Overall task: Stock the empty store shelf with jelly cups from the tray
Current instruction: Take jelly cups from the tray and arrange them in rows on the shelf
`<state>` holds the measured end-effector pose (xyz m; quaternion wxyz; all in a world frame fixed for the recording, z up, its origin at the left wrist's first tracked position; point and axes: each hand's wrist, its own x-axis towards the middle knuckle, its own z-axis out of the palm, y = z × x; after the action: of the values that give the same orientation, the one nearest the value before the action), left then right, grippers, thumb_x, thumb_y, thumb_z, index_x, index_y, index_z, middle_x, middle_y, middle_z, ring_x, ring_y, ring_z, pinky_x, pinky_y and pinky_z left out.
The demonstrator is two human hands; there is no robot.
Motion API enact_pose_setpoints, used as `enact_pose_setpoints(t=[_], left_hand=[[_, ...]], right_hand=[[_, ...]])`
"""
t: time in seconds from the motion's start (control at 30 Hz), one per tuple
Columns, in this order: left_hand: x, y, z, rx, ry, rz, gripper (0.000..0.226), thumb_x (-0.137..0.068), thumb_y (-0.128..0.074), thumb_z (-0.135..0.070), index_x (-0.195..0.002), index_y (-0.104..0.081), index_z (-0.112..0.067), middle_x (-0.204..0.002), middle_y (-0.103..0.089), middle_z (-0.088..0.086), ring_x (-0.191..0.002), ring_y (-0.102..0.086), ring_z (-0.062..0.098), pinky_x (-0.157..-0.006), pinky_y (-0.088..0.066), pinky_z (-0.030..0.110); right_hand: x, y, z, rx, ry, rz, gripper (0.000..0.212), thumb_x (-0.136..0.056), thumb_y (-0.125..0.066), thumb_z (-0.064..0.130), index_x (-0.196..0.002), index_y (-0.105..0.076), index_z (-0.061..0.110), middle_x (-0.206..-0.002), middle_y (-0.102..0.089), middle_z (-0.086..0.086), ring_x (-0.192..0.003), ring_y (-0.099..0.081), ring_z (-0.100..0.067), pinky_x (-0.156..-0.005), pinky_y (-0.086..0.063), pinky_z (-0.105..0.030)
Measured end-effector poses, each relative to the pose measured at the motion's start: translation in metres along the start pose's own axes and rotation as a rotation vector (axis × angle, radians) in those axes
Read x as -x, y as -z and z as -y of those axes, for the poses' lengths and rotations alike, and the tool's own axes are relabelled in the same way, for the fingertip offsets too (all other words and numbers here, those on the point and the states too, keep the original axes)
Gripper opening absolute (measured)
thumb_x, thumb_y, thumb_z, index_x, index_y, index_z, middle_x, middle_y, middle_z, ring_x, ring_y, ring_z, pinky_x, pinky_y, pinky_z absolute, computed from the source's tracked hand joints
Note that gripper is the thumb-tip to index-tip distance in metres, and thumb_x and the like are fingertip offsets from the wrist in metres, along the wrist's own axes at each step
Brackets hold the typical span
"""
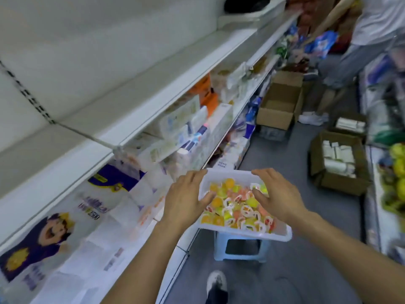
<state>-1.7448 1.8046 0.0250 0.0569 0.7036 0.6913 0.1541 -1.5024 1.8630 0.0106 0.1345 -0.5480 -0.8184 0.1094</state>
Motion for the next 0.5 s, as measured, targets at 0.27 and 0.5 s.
enact_pose_setpoints(t=[0.27, 0.5], left_hand=[[-0.118, -0.107, 0.028, 0.173, 0.077, 0.338, 0.060, -0.092, -0.054, -0.047, -0.146, -0.035, -0.028, -0.144, -0.042, -0.005, -0.130, -0.041, 0.017, -0.102, -0.040, 0.032], [-0.220, -0.229, 0.065, 0.558, 0.425, 0.622, 0.050, -0.087, -0.067, -0.037, -0.131, -0.052, -0.018, -0.126, -0.058, 0.004, -0.110, -0.059, 0.019, -0.096, -0.048, 0.035]], right_hand=[[-0.065, -0.086, -0.074, -0.114, -0.312, 0.329, 0.048, -0.094, -0.054, 0.037, -0.139, -0.040, 0.034, -0.142, -0.046, 0.006, -0.120, -0.053, -0.018, -0.093, -0.051, -0.038], [-0.146, -0.183, -0.112, -0.117, -0.427, 0.494, 0.043, -0.090, -0.057, 0.044, -0.130, -0.050, 0.028, -0.131, -0.056, 0.006, -0.117, -0.054, -0.016, -0.090, -0.049, -0.032]])
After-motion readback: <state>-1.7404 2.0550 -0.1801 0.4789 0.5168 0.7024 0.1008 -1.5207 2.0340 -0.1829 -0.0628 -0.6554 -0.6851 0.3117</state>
